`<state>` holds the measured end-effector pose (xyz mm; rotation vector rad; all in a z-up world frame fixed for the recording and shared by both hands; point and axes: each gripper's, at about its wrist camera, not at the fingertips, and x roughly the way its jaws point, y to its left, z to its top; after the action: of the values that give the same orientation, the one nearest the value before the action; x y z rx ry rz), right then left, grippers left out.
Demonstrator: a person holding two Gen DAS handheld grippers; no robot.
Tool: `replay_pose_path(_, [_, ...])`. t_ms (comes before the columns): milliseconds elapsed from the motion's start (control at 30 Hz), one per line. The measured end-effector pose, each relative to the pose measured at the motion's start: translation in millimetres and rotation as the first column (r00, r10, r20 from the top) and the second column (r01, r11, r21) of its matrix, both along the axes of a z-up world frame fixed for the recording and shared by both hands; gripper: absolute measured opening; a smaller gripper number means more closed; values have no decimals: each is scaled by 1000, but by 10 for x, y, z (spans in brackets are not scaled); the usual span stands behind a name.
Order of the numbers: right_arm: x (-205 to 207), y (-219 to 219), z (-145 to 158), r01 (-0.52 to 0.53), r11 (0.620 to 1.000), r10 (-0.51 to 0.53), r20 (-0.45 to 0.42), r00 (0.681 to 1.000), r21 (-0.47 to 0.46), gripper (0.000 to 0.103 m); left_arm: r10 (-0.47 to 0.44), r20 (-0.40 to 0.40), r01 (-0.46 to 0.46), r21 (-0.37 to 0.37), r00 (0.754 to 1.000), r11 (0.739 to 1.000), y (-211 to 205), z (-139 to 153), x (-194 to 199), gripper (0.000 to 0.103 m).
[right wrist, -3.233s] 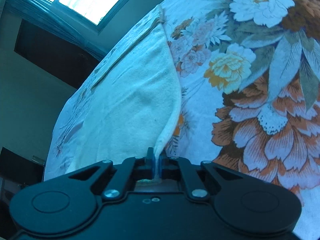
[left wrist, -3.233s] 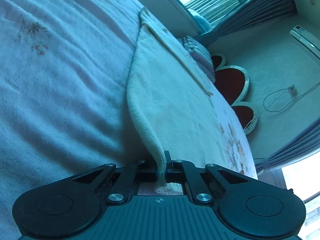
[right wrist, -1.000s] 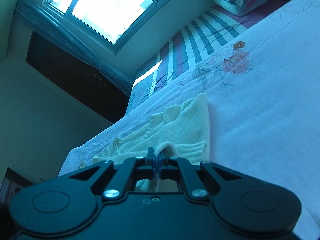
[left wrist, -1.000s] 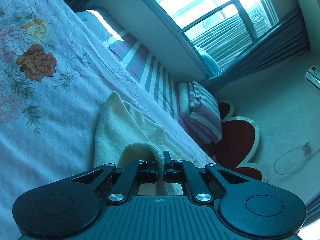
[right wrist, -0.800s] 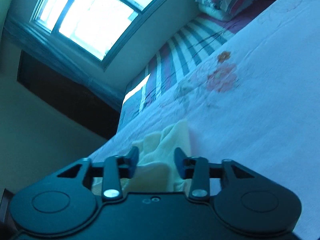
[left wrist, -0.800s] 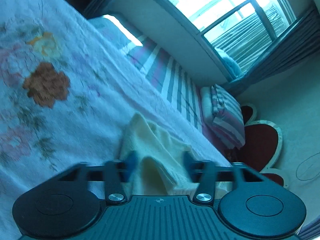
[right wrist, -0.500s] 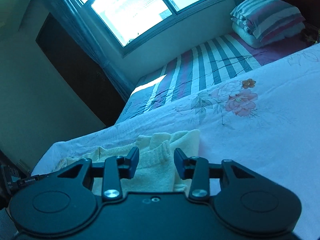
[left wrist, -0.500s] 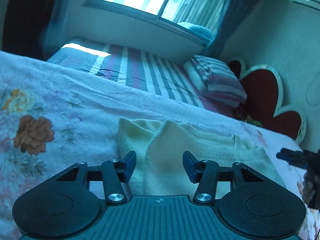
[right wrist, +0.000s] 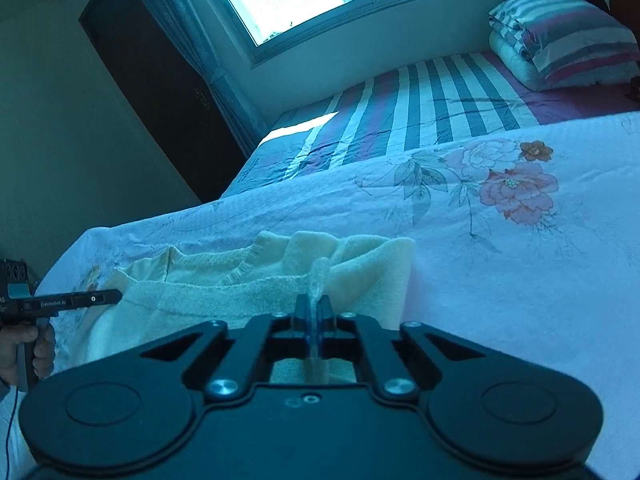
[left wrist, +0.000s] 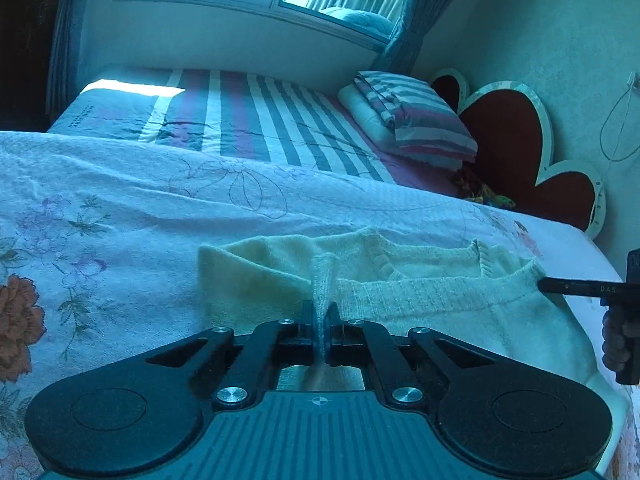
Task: Fold small clothes
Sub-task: 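Lift the hem with both tools and fold it toward the collar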
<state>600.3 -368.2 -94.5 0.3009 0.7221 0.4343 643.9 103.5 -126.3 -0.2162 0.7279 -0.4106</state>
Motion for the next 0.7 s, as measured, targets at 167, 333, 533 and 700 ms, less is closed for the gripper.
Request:
replay_pose_path(167, [-72, 27, 244, -6, 1000, 8, 133, 991, -16, 4, 18, 133, -7, -88, 991, 996, 57, 198, -81, 2])
replay_pose_path(333, [130, -55, 275, 36, 999, -38, 138, 990, 13, 4, 62, 140, -47, -111, 988, 993, 84, 198, 122, 2])
replay_pose_path(533, [411, 34, -104, 76, 994, -76, -2, 997, -84, 6, 95, 17, -95, 5, 995, 995, -20, -188, 350, 2])
replay_pose_path(700, [155, 105, 99, 154, 980, -142, 101, 985, -128, 17, 166, 114, -173, 57, 980, 983, -39, 59, 128, 24])
